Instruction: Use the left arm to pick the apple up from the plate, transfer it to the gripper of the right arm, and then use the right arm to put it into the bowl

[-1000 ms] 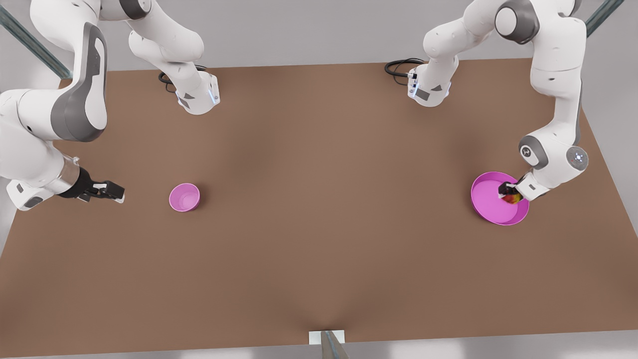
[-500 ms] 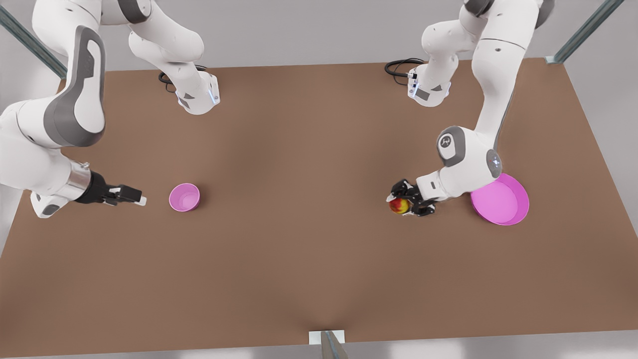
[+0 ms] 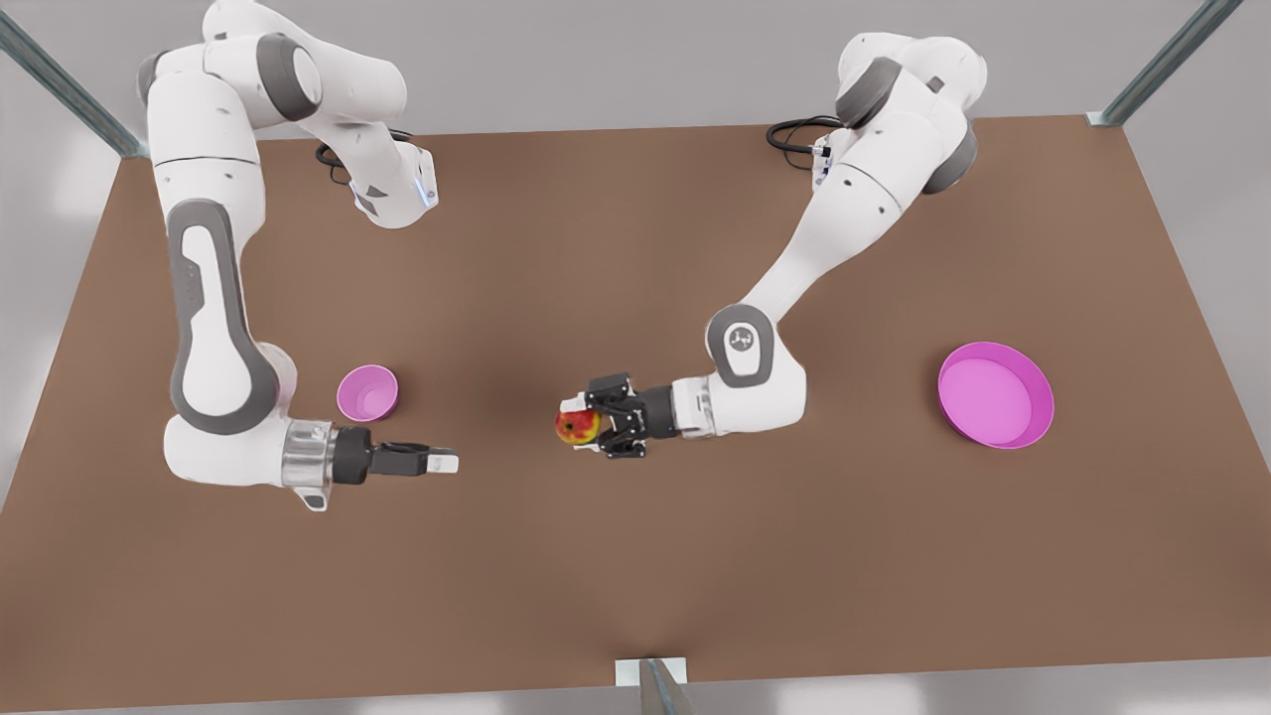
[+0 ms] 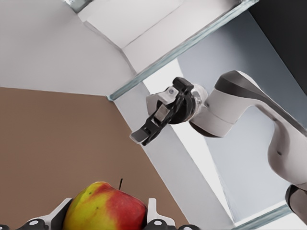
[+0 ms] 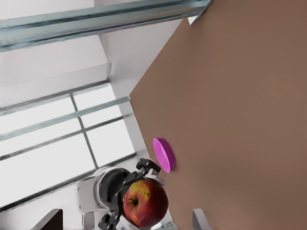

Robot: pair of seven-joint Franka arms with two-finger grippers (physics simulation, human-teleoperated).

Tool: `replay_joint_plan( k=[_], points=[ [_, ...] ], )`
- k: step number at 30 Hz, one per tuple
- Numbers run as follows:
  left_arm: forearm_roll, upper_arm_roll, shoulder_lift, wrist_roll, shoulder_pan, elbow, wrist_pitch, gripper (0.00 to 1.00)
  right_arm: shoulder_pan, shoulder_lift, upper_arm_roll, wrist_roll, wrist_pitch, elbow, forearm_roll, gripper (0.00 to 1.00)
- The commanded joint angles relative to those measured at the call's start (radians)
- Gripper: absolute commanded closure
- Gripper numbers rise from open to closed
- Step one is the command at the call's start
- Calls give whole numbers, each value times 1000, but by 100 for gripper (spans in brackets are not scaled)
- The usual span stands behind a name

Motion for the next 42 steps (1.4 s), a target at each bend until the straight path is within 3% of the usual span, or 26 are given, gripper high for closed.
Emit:
replay_joint_plan(
  k=[1, 11, 42],
  points=[
    [-84, -4, 24, 645, -12, 39, 41, 33, 18, 6, 4, -334, 46, 0, 87, 0],
    [-90, -24, 75, 699, -32, 95, 62, 33, 27, -16, 70, -549, 34, -164, 112, 0],
    [-90, -25, 90, 700, -47, 99, 64, 33, 92, 49, 104, -760, 105, -152, 279, 0]
  ],
)
